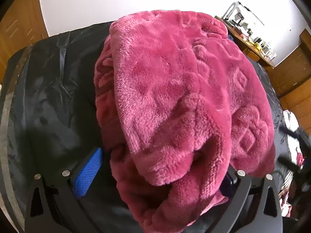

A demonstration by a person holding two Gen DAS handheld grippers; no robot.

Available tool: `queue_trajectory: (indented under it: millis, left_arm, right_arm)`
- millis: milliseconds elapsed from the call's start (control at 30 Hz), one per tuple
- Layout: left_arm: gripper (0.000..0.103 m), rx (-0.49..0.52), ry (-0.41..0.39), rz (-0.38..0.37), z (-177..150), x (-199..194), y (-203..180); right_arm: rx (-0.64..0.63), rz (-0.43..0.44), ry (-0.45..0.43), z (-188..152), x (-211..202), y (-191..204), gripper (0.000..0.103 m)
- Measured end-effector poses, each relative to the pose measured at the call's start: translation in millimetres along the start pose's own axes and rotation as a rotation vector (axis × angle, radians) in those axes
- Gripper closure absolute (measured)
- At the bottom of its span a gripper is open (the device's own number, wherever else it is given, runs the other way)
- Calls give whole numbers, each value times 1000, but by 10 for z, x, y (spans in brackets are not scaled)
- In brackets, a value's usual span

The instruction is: Fold clothes

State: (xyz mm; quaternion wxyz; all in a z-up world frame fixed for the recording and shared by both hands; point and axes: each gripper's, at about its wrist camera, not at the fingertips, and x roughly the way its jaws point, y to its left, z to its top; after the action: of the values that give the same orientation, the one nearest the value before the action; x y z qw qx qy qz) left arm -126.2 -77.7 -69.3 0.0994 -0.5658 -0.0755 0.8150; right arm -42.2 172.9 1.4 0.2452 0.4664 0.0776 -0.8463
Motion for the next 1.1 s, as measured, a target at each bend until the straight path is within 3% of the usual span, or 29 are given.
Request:
queue_trajectory:
  millis: [267, 367, 667, 800, 967, 1100]
  left_arm:
    - [0, -9, -12, 20, -82, -220, -124]
    - [0, -15, -13, 32, 60, -207, -261]
    - [0, 35, -28, 92, -65, -52, -418]
    - [0, 46, -29, 73, -156, -113, -211]
    - [0, 53, -28, 54, -241, -60, -153]
    - [0, 38, -22, 37, -251, -77, -107]
  right_arm:
    - [4, -73, 69, -350, 371, 196, 23]
    - [25, -163, 42, -356, 479, 220, 23]
    - [96, -364, 2, -426, 473, 111, 23]
    - [268, -378, 30, -486, 494, -91, 20]
    - [317, -355, 80, -559, 604, -186, 15]
    - [397, -277, 97, -620, 576, -303, 13]
